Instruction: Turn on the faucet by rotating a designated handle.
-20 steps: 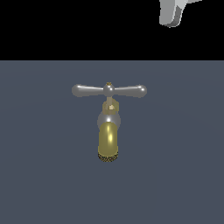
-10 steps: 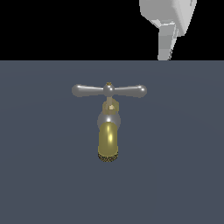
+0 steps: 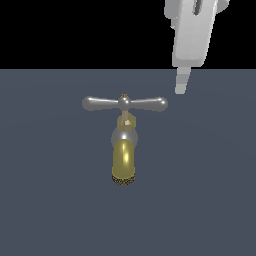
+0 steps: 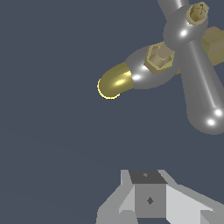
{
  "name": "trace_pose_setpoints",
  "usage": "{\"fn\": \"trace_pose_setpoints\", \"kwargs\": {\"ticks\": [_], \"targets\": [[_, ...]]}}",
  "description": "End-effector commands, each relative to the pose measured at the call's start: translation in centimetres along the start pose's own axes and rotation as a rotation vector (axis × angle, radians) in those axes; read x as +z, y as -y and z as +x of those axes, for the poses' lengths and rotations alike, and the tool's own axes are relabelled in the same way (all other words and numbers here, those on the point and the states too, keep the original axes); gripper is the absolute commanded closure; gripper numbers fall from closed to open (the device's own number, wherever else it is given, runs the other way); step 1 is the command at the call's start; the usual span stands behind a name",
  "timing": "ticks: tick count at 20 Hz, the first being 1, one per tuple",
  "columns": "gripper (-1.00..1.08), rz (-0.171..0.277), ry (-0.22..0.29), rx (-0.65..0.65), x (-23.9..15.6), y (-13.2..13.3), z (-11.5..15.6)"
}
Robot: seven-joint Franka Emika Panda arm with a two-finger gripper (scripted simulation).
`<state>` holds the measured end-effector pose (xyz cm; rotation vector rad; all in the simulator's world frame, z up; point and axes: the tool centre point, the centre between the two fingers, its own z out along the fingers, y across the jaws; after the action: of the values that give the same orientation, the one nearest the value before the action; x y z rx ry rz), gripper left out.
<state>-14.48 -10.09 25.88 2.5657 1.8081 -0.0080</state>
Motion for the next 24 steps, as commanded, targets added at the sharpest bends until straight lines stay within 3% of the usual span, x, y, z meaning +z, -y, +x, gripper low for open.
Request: {"fn": "trace_pose_setpoints", "kwargs": {"ticks": [1, 12, 24], "targets": [[1.08, -0.002, 0.001, -0.056, 1.0, -0.7, 0.2], [1.08, -0.003, -0.001, -0.251, 4.6, -3.2, 1.5], [1.08, -0.002, -0.005, -0.333, 6.1, -4.1, 2.3]]}}
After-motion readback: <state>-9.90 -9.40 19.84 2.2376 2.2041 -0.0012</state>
